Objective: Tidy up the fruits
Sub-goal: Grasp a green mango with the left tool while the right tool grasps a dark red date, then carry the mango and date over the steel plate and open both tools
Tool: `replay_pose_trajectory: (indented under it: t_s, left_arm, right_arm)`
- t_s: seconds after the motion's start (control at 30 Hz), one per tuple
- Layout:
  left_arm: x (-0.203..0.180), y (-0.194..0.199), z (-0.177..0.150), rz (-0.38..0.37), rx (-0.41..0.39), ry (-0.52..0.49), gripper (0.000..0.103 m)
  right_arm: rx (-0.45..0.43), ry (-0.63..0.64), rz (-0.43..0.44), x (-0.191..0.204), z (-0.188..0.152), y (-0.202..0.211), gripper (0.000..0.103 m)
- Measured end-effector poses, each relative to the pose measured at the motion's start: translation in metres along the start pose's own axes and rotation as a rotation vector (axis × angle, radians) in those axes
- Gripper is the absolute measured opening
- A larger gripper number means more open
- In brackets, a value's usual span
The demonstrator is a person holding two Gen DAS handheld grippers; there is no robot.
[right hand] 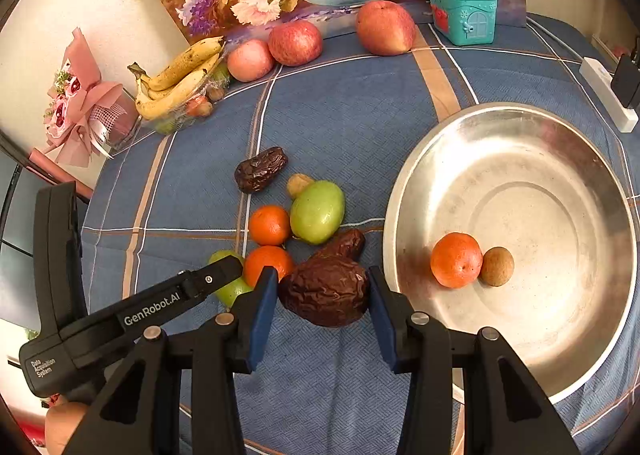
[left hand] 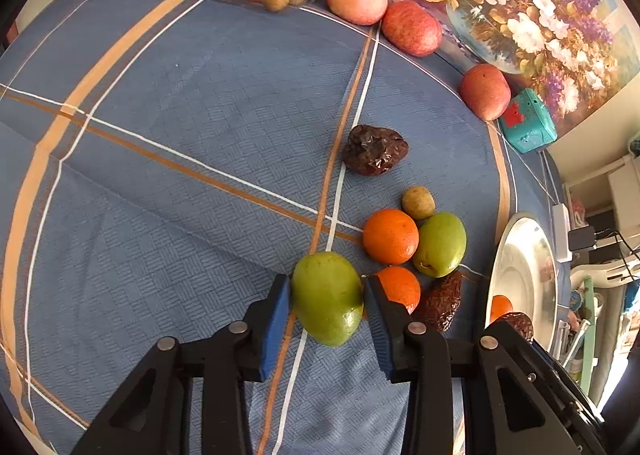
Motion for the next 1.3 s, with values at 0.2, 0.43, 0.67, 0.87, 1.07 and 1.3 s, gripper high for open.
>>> replay_pose_trajectory:
  t_s: [0.2,0.43,0.67,0.87,1.07,1.3]
  left_arm:
    - [0.007,0.004,-0.001,-0.023,-0.012,0.040,0.040]
    - [0.023,0.025,0.004,-0.009,-0.077,0.097,0.039]
    - [0.011,0.043,0.014,-0.028,-0.140,0.065,0.039]
    - [-0.028,0.045,0.013,-0.087,-0.141,-0.028,0.039]
    - [-0.093,0.022,-0.011,-0.147,-0.064,-0.202,0.039]
    - [-0.161,-0.022,-0.057,-0.193,0.061,-0.348,0.039]
  right_arm:
    - [0.001,-0.011,0.005,-0.003,0.000,0.000,0.046]
    - [0.003,-0.052,-0.007,-0.013,0.001,0.002,0.046]
    - [0.013,-0.178,-0.069,-0.053,0.004,0.002,0.046]
    - [0.034,-0.328,-0.125,-0.107,0.004,0.000,0.046]
    - [0.033,-0.427,-0.186,-0.151,0.001,0.003,0.046]
    - [0.023,-0.489,-0.210,-0.182,-0.003,0.007,0.046]
Point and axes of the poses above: each gripper's, at about its wrist camera, not at the fingertips, and y roughly against the way its jaws point, x to its left, z to its top, the point moved 9 cm from there along -y, roughly the way its jaws point, and after that the axes turned 14 degrees about -z, right-handed, at the moved point
